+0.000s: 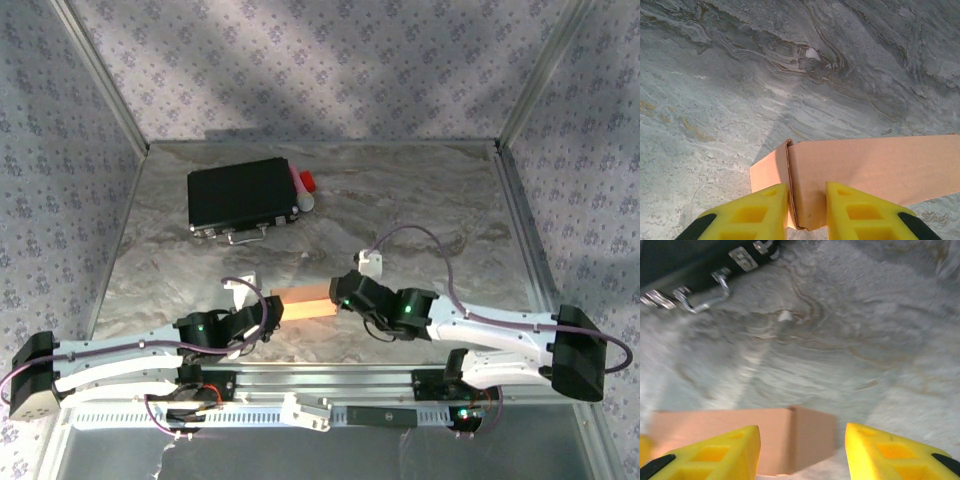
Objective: Fold the paper box
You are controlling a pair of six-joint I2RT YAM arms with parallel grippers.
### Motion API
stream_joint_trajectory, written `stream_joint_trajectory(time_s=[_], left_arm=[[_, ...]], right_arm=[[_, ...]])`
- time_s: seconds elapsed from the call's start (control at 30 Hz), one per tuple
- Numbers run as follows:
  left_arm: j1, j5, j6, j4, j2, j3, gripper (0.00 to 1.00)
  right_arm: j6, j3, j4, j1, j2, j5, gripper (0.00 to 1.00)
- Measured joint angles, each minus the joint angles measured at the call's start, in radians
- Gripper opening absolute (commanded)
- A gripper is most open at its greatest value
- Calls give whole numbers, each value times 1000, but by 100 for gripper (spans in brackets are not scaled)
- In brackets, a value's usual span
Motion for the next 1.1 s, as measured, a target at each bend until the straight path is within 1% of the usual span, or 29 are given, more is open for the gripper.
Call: stream_joint_trajectory(time_s=[0.13,0.2,0.3,0.4,0.5,0.73,1.1], left_arm=[[0,-2,0,-4,1,3,24],[0,-2,0,-7,6,6,24],[0,-2,1,-11,14,14,24],[0,-2,1,-18,21,19,24],[0,-2,1,-21,23,21,24],[0,-2,1,-26,27,27,24],[-4,-6,1,-27,32,27,23]], right_arm=[[-148,-123,84,23,-47,68,50],[-204,-170,134,35,-101,93,52],[-256,-196,189,42,-172,119,53],[-307,-198,241,43,-201,131,54],[-340,-198,267,48,-180,133,55],[-365,-197,289,68,-80,156,55],[-357,-182,305,76,-8,196,54]])
